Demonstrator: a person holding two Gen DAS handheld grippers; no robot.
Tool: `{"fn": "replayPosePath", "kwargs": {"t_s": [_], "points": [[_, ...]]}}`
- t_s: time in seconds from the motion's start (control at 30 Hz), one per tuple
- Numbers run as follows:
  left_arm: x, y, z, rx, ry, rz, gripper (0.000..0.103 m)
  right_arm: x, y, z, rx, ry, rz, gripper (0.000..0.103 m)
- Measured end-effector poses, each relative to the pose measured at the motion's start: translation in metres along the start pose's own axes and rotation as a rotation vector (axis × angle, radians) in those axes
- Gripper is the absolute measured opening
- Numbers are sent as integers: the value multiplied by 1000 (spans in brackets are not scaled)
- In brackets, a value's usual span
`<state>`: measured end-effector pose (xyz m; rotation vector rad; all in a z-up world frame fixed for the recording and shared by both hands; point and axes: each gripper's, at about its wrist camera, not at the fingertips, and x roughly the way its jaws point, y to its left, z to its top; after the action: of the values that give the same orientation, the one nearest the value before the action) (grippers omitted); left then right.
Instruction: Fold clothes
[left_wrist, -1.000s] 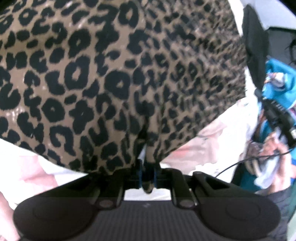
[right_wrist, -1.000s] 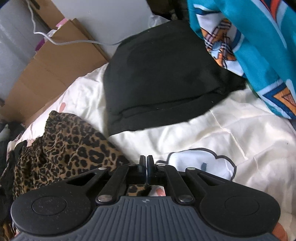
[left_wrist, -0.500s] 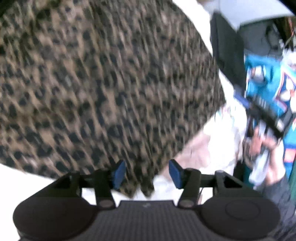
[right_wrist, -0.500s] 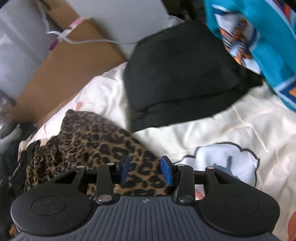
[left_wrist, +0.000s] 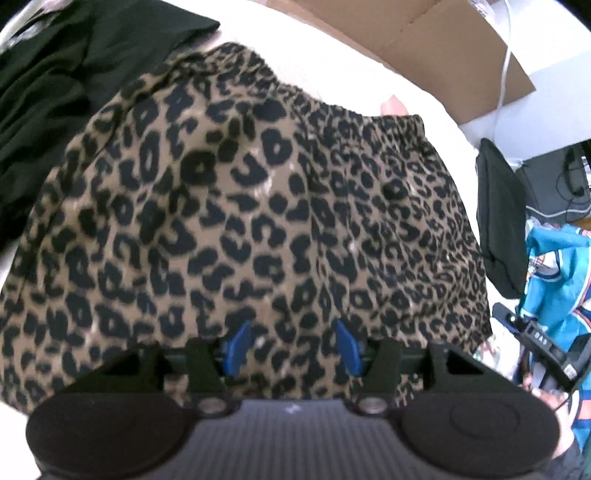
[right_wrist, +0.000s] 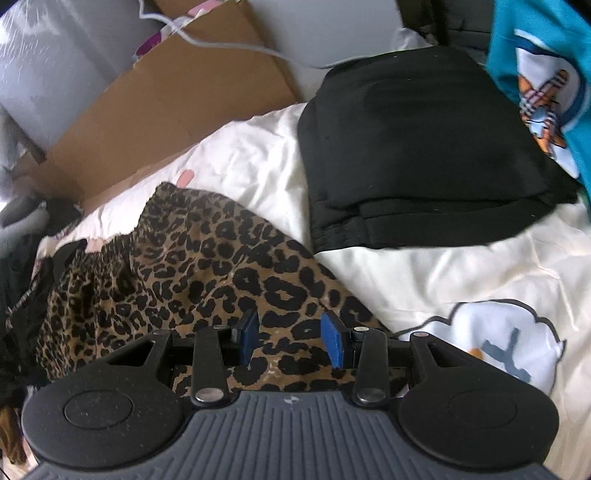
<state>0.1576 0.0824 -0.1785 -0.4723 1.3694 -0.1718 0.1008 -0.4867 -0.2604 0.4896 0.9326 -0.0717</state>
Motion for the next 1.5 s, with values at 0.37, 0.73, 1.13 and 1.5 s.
{"fn": "replayPosePath", "kwargs": {"t_s": [0.37, 0.73, 1.13, 1.5], "points": [[5, -19, 52, 145, -184, 16, 32, 21, 56, 18, -161, 1, 79, 41], [35, -22, 81, 316, -311, 173, 32, 60, 88, 23, -244, 33, 74, 41], [55, 2, 78, 245, -231, 201, 30, 64, 80, 14, -250, 55, 11, 42], [-7, 13, 66, 233, -304, 215, 47, 64, 102, -26, -285, 149, -27, 43]]}}
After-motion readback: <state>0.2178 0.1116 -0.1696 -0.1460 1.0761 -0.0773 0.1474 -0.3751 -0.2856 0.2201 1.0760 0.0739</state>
